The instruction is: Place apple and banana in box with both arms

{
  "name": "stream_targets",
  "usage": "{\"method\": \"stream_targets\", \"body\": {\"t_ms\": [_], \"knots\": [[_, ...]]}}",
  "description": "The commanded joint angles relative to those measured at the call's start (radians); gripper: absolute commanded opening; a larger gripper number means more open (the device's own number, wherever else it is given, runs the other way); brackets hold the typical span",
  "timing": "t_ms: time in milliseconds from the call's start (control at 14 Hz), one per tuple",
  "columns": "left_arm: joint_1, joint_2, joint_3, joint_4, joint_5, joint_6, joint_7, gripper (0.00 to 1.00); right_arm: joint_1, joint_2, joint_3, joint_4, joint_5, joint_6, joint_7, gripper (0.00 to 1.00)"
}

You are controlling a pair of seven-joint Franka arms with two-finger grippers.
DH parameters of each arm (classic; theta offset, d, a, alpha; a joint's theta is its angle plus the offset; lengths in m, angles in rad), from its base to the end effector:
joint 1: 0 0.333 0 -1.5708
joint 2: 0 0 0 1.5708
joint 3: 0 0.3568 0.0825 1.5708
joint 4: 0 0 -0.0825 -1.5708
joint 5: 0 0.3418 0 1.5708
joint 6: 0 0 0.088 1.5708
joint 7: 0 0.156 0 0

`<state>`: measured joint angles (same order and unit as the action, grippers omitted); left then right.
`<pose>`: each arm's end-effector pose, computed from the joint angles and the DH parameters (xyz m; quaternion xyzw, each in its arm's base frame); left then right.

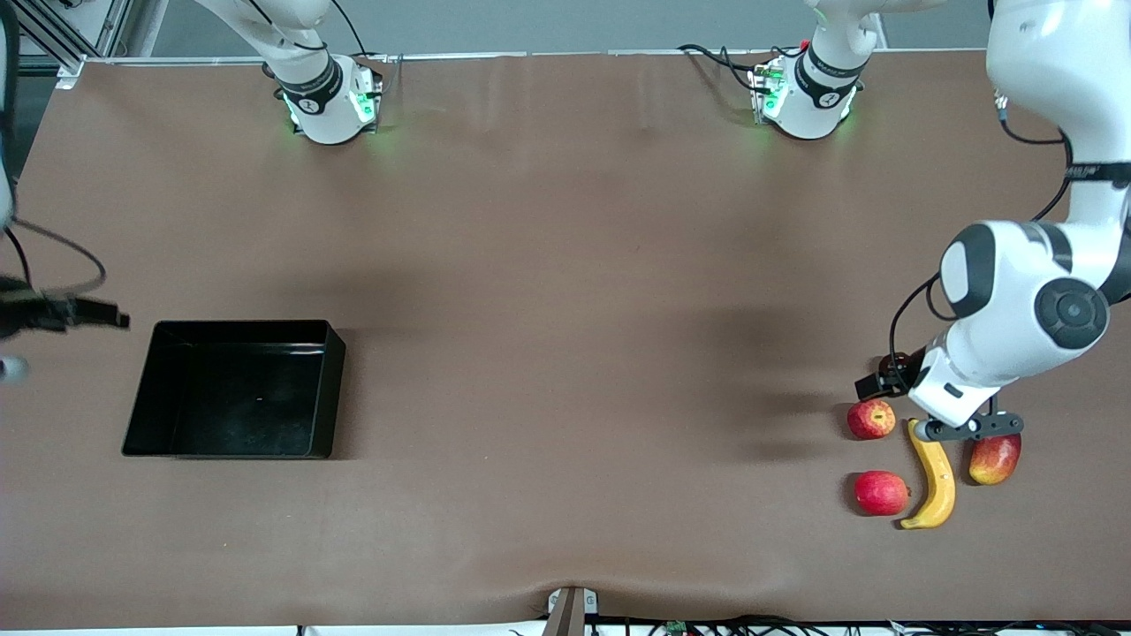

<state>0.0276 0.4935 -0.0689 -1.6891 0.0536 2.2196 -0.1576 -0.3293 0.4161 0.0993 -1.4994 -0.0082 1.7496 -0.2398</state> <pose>0.6624 -0.0183 0.3274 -0.9987 -0.0467 -0.0197 0.0035 0.6112 -0.1533 0.4208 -0.9965 -0.0034 0.0758 0.0350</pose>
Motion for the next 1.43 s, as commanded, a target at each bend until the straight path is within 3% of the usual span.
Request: {"method": "stream_targets", "body": {"t_ms": [0, 357, 500, 571, 643, 786, 857, 929, 1000, 1214, 1357], "knots": [[0.009, 0.089, 0.003, 0.049, 0.090, 0.052, 0.013, 1.00, -0.049, 0.117, 0.017, 0.025, -0.045, 0.115, -0.060, 1.00], [0.015, 0.192, 0.003, 0.078, 0.134, 0.126, -0.002, 1.00, -0.146, 0.199, 0.022, 0.005, -0.013, 0.180, -0.159, 1.00], [0.026, 0.214, 0.001, 0.077, 0.132, 0.164, -0.002, 1.00, -0.168, 0.196, 0.023, -0.053, 0.023, 0.241, -0.260, 0.53], [0.029, 0.220, 0.001, 0.077, 0.128, 0.172, -0.003, 1.00, -0.175, 0.194, 0.023, -0.071, 0.045, 0.249, -0.291, 0.39], [0.031, 0.221, 0.001, 0.077, 0.126, 0.172, -0.003, 0.86, -0.185, 0.194, 0.022, -0.082, 0.074, 0.249, -0.297, 0.35], [0.029, 0.221, 0.001, 0.077, 0.123, 0.172, -0.007, 0.34, -0.194, 0.194, 0.022, -0.099, 0.102, 0.251, -0.299, 0.25], [0.034, 0.220, 0.001, 0.072, 0.123, 0.172, -0.005, 0.06, -0.197, 0.193, 0.023, -0.104, 0.105, 0.249, -0.300, 0.15], [0.035, 0.217, 0.000, 0.071, 0.123, 0.172, -0.003, 0.00, -0.197, 0.191, 0.023, -0.105, 0.106, 0.249, -0.302, 0.05], [0.035, 0.212, 0.000, 0.069, 0.123, 0.172, -0.002, 0.00, -0.197, 0.191, 0.023, -0.105, 0.106, 0.248, -0.305, 0.00], [0.032, 0.186, -0.002, 0.074, 0.121, 0.161, -0.002, 0.00, -0.195, 0.185, 0.030, -0.099, 0.111, 0.202, -0.386, 0.00], [0.025, 0.154, -0.006, 0.075, 0.123, 0.125, -0.003, 0.00, -0.186, 0.173, 0.031, -0.082, 0.164, 0.145, -0.388, 0.00]]}}
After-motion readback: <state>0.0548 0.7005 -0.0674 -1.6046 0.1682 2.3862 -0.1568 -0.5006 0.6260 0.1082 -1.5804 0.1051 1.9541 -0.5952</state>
